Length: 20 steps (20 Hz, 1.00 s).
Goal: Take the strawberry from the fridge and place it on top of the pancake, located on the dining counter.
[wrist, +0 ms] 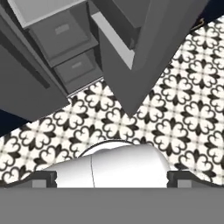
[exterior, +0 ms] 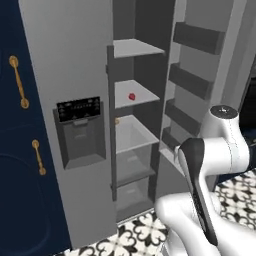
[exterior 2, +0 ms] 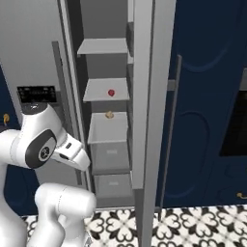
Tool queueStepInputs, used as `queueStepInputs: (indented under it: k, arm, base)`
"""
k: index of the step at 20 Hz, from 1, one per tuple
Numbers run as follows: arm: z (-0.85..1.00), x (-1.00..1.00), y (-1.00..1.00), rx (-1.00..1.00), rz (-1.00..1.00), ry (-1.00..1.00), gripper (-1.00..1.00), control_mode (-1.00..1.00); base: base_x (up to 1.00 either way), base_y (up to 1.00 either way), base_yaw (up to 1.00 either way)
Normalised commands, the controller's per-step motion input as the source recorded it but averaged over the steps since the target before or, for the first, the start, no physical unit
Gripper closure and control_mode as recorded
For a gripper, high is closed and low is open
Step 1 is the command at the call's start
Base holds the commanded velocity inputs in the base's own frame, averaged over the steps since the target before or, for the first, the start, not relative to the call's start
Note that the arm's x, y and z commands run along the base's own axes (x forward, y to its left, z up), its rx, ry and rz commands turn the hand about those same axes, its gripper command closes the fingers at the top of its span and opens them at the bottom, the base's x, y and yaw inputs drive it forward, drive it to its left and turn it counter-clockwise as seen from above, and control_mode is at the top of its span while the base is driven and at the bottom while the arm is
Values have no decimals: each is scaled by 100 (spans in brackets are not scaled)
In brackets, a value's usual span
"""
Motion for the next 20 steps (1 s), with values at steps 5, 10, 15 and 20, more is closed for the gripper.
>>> queueStepInputs:
  k: [5, 10, 15, 20]
  arm:
    - [0, 0, 0, 0, 0, 0, -100, 100]
    - [0, 0, 0, 0, 0, 0, -100, 100]
    - [0, 0, 0, 0, 0, 0, -100, 100]
    - [0, 0, 0, 0, 0, 0, -100, 100]
  base:
    - [37, 14, -5]
    - [68, 5, 1]
    - [76, -8, 21]
    - [50, -14, 28]
